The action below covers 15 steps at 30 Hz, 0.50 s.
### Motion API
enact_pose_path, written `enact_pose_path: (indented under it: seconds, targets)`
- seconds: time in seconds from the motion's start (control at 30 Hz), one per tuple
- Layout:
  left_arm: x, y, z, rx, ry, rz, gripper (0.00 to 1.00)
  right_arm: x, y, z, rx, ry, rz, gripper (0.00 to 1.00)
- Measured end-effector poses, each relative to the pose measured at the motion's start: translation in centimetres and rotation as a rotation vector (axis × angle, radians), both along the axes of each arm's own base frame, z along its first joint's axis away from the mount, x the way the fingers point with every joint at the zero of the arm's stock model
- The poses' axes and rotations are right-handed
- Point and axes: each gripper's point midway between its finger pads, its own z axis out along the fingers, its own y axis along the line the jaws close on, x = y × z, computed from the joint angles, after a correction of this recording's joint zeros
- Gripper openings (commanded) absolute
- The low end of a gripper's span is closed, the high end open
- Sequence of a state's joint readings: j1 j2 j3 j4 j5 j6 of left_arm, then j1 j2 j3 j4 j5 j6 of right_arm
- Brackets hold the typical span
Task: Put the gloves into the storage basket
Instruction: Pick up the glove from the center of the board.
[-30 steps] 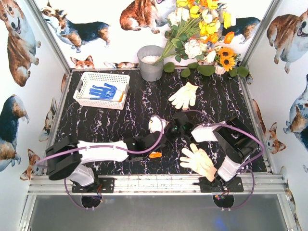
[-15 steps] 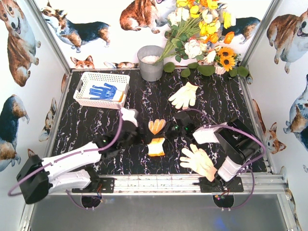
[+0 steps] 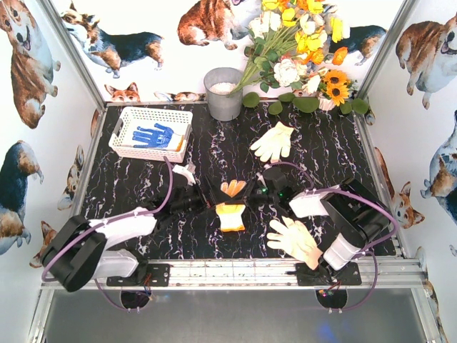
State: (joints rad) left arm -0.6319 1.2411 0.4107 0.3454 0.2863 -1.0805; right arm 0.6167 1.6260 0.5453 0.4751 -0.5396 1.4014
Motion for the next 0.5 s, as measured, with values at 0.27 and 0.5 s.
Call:
enact_pose_path:
  seconds: [0.27, 0.5]
  targets:
    - [0.5, -0.4, -0.7, -0.070, 0.089, 0.002, 1.00, -0.1, -0.3, 0.5, 0.026, 0.003, -0.009, 0.00]
    - [0.0, -0.7, -2.0, -0.079, 0.169, -0.009, 1.00, 0.0, -0.1, 1.3, 0.055, -0.003, -0.006, 0.00]
